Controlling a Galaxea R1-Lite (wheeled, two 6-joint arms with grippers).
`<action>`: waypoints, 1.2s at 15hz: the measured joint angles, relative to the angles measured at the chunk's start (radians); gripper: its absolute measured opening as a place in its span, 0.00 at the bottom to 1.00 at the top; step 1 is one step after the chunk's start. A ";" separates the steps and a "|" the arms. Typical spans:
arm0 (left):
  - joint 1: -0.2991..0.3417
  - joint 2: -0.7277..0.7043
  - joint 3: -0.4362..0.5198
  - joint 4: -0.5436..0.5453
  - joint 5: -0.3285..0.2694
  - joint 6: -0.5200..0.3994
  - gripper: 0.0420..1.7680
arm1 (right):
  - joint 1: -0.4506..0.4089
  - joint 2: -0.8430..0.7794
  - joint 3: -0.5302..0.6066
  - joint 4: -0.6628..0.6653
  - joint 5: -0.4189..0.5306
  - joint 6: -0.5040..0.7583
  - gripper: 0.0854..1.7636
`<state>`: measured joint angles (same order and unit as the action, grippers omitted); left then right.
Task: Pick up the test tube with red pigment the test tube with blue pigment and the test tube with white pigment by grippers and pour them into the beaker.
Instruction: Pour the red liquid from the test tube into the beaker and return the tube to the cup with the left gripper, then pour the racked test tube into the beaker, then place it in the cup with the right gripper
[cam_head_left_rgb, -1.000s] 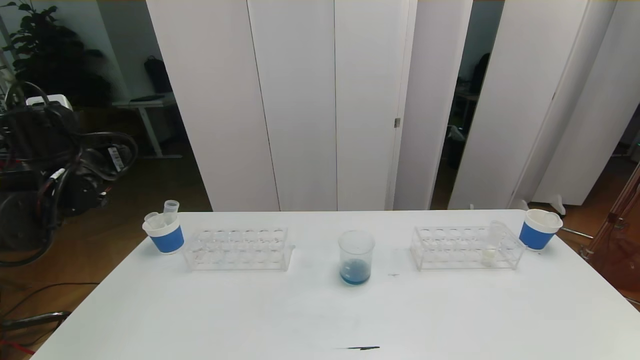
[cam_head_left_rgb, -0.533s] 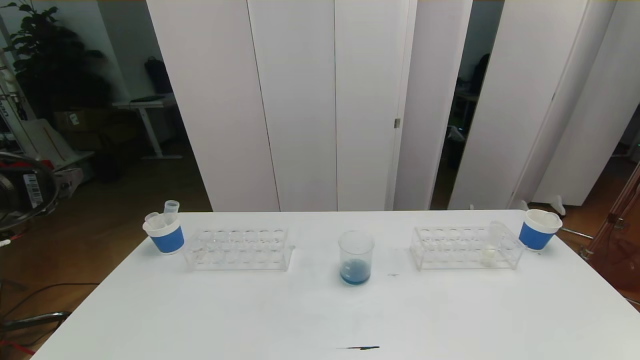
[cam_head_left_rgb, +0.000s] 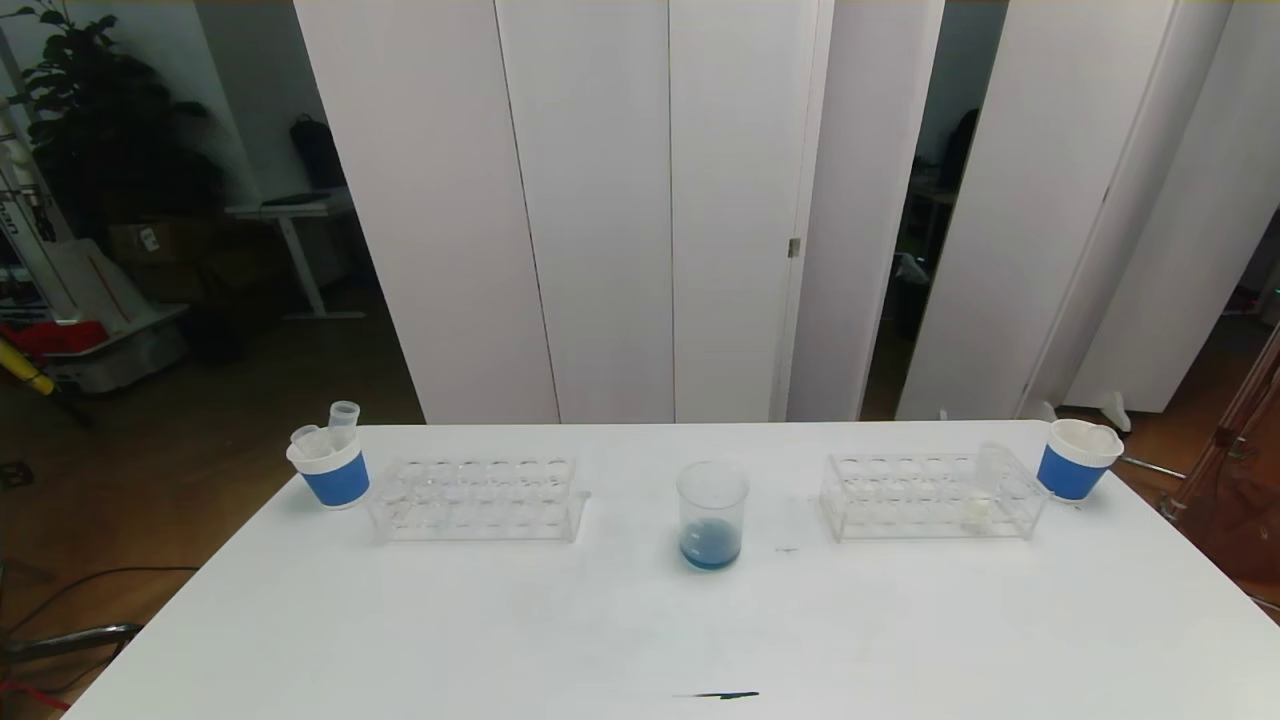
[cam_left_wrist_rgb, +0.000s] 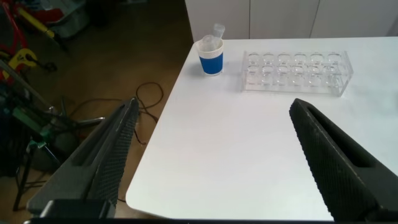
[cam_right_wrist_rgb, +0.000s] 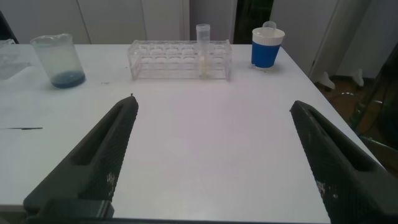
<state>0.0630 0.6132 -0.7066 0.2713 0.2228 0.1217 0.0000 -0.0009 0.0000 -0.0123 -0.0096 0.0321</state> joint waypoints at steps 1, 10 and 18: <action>-0.019 -0.063 0.007 0.049 0.002 0.000 0.98 | 0.000 0.000 0.000 0.000 0.001 0.000 0.99; -0.075 -0.420 0.191 0.117 0.004 0.002 0.98 | 0.000 0.000 0.000 -0.001 0.000 0.000 0.99; -0.069 -0.573 0.492 -0.138 -0.168 -0.008 0.98 | 0.000 0.000 0.000 0.000 0.000 0.000 0.99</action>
<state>-0.0062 0.0402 -0.2145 0.1332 0.0547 0.1140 0.0000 -0.0013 0.0000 -0.0128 -0.0096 0.0317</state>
